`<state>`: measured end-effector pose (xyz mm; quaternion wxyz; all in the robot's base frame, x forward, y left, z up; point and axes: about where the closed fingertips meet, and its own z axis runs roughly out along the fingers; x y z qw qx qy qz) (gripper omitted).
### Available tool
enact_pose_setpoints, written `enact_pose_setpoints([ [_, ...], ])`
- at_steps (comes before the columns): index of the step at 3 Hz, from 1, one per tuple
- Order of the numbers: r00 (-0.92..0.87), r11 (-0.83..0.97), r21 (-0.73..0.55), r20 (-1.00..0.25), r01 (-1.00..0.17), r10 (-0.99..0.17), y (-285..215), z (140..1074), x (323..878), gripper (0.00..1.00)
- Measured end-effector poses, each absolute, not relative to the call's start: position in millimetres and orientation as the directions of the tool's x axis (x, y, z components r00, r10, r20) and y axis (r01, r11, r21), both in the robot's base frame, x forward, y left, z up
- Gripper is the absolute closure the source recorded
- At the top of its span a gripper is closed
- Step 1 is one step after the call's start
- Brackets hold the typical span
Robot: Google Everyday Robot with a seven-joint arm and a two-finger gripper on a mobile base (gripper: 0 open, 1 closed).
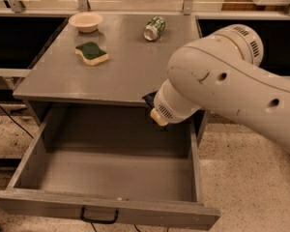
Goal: Place rxbar blueberry into top drawer
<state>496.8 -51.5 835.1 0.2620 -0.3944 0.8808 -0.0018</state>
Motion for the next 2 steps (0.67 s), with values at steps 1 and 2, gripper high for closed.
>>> enact_pose_setpoints([
  [1, -0.564, 0.704, -0.191, -0.473, -0.684, -0.677, -45, 818, 481, 1.00],
  [2, -0.580, 0.725, -0.179, -0.487, -0.665, -0.653, -40, 799, 469, 1.00],
])
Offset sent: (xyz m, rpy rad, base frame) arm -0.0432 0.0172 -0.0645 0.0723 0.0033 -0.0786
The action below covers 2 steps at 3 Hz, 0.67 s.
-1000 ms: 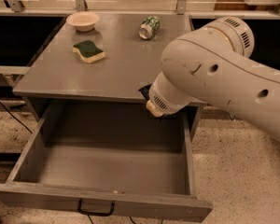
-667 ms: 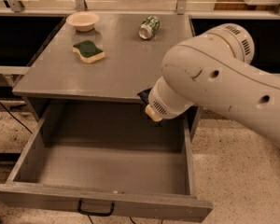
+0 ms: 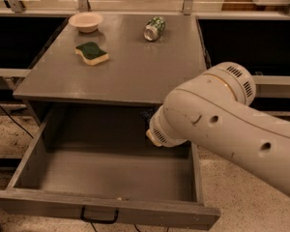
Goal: Place rxbar blueberry into top drawer
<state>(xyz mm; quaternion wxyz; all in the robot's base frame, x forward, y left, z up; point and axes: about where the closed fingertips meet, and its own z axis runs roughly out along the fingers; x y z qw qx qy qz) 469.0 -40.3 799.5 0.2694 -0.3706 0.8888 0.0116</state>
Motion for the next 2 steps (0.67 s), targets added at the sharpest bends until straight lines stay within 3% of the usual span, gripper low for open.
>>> enact_pose_setpoints([
  [2, -0.616, 0.740, -0.124, -0.472, -0.661, -0.630, -29.3, 761.3, 454.9, 1.00],
])
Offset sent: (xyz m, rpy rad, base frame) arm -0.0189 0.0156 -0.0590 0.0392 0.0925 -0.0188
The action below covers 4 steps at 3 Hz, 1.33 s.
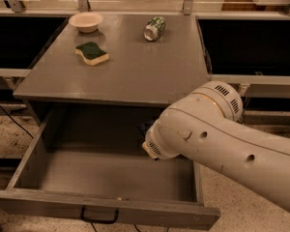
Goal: Place rxbar blueberry into top drawer
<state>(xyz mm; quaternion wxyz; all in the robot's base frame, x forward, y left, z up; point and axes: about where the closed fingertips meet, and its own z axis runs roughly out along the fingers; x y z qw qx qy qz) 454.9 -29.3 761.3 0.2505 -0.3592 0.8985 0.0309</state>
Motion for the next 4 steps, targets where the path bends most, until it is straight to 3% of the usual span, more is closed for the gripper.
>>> enact_pose_setpoints([
  [2, -0.624, 0.689, 0.017, -0.443, -0.724, -0.644, 13, 690, 447, 1.00],
  [4, -0.630, 0.687, 0.037, -0.438, -0.725, -0.641, 18, 680, 449, 1.00],
])
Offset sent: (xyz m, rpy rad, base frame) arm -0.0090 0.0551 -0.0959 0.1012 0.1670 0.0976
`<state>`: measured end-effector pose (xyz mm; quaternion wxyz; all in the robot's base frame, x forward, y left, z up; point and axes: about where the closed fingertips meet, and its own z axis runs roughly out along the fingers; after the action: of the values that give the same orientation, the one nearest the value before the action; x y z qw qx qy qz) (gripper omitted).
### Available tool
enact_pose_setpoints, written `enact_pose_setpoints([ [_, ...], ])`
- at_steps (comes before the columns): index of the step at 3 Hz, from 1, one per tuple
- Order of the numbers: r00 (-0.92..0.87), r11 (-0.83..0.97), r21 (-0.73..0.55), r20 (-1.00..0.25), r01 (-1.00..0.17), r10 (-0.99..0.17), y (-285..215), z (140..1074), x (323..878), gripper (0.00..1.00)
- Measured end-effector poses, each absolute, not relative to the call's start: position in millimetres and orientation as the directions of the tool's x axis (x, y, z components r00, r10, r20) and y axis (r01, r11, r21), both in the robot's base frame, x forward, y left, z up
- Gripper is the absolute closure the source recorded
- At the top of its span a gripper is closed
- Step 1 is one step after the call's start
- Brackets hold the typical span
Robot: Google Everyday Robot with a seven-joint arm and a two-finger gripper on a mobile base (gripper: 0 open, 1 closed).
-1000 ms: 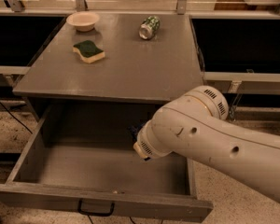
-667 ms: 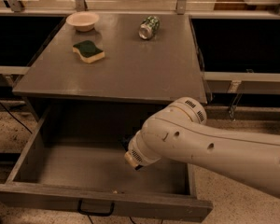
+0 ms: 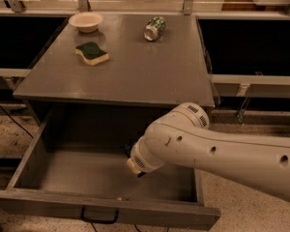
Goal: Place rxbar blueberry into top drawer
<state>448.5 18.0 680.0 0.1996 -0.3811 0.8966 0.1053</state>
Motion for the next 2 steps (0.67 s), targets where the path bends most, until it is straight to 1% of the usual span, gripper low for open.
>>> enact_pose_setpoints([
  [2, -0.630, 0.671, 0.067, -0.424, -0.738, -0.651, 30.1, 663.2, 451.1, 1.00],
])
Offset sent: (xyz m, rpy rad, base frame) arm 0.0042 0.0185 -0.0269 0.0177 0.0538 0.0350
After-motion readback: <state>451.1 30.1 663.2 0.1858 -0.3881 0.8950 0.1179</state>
